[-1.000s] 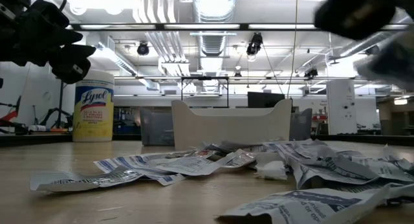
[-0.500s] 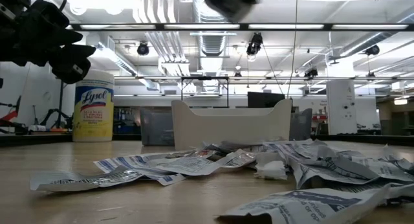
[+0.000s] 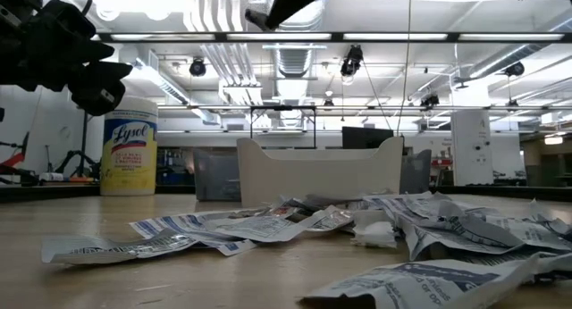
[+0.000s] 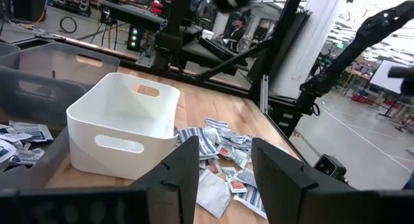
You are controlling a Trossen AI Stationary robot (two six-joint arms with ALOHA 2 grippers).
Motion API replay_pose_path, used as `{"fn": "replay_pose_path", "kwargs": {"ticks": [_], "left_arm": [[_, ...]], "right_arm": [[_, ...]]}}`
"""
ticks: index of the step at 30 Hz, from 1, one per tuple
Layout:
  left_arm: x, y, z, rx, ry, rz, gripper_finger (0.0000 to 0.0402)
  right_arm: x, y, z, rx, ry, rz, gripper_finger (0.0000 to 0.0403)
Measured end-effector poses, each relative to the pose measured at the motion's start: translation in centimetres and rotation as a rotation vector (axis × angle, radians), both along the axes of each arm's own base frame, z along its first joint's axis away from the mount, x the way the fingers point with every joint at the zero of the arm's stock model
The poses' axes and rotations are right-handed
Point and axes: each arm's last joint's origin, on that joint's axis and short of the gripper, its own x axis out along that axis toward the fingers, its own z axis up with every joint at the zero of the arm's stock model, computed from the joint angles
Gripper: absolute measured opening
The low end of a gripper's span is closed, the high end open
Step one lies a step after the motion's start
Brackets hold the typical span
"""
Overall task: Pick & Place First Aid Supplies
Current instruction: Put the alcohol pad into the left black bin
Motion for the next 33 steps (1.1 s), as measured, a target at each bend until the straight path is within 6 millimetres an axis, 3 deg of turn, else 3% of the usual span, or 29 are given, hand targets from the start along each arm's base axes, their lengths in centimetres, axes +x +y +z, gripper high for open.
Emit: {"fn": "replay_pose_path", "kwargs": {"ticks": [7,13,18,27,33], "left_arm": [[0.0,0.0,0.0,0.0,0.0,0.0,0.0136],[0.0,0.0,0.0,0.001,-0.001,0.01,0.0136],[0.0,0.0,0.0,0.004,-0.002,0.012,0.0136],[0.0,0.1,0.0,0.01,-0.002,0.037,0.0136],[0.0,0.1,0.0,0.01,-0.001,0.037,0.0136]], "right_arm": [[0.1,-7.1,1.0,0.055,-0.01,-0.051,0.0008],[0.2,-11.6,-0.4,0.199,-0.044,-0.054,0.0008],[1.1,-13.0,-2.8,0.24,0.004,-0.068,0.0008],[4.4,-14.1,-9.8,0.297,0.159,-0.045,0.0008],[5.1,-15.8,-13.5,0.325,0.278,-0.09,0.0008]]}}
